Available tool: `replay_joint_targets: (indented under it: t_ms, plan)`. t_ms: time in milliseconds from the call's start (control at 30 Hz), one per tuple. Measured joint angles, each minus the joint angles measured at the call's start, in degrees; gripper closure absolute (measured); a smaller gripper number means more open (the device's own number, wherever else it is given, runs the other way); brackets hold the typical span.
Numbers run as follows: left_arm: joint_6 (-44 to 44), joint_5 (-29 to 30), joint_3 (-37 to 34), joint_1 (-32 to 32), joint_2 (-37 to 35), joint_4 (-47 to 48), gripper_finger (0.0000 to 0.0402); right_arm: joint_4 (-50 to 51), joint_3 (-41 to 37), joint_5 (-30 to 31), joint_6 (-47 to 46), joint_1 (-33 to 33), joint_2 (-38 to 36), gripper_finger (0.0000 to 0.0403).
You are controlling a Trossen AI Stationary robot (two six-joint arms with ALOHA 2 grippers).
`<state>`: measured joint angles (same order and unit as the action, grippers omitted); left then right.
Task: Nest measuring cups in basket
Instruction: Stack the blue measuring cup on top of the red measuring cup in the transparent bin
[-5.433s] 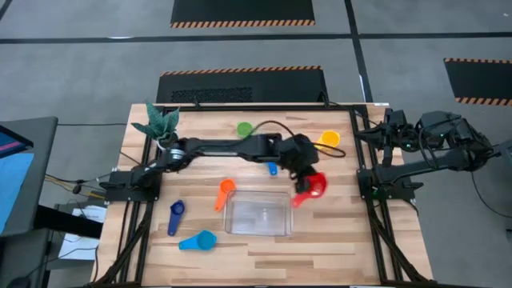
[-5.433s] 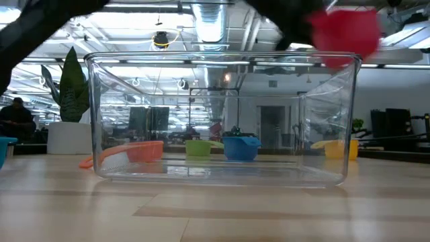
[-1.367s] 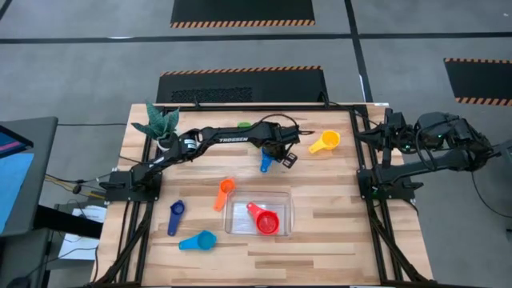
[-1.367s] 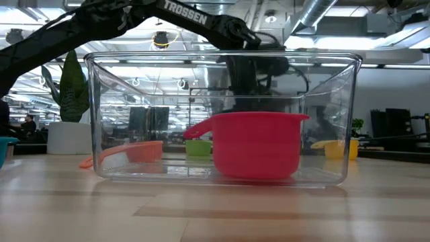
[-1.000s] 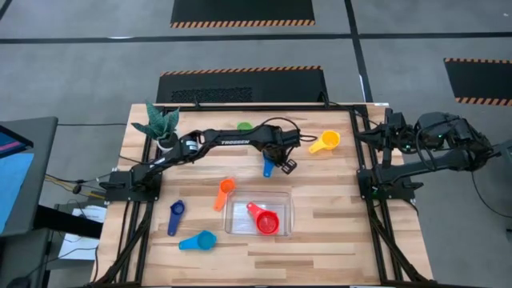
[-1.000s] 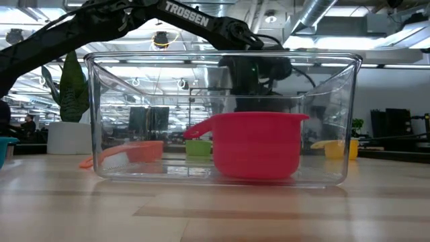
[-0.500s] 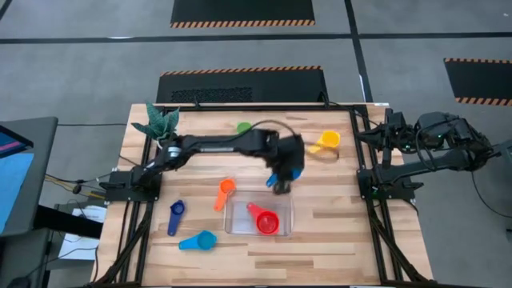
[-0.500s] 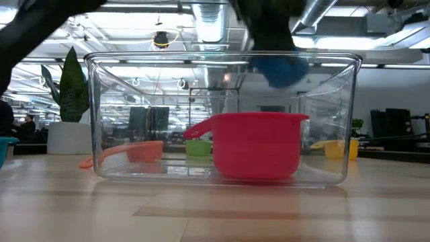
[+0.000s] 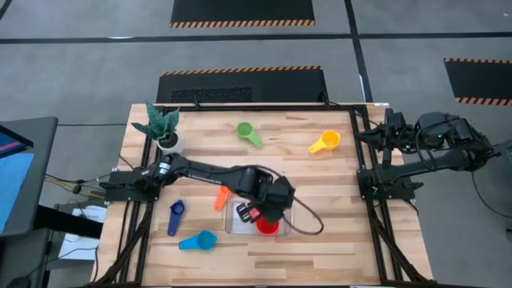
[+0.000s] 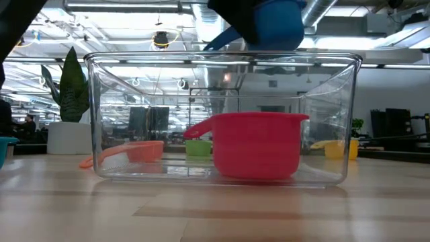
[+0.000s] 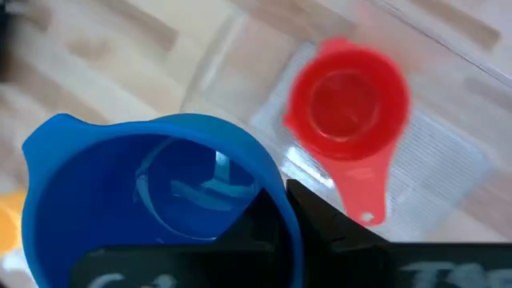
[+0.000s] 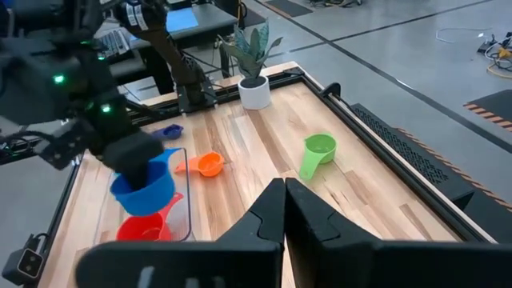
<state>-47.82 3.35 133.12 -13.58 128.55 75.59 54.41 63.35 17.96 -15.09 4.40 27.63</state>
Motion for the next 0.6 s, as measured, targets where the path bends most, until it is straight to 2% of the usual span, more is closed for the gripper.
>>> replay_joint_targets:
  t_ms: [233,333,400,600]
  plan:
    - [-1.27,-1.75,-0.61,-1.16,1.11,6.53,0.0401,0.00,0.00,0.00,0.13,0.00,0.01,0.0377]
    - [-3.72,-0.74,-4.42,-1.46,0.88,2.62,0.0401,0.04,0.00,0.00,0.13,0.00,-0.01,0.0377]
    - [-5.16,-0.65,-5.48,-1.82,1.19,3.28,0.0401,0.09,0.00,0.00,0.13,0.00,0.01,0.0377]
    - [-7.46,-3.71,-8.63,-3.61,1.11,0.23,0.0401,1.19,0.00,0.00,0.11,0.00,0.00,0.0377]
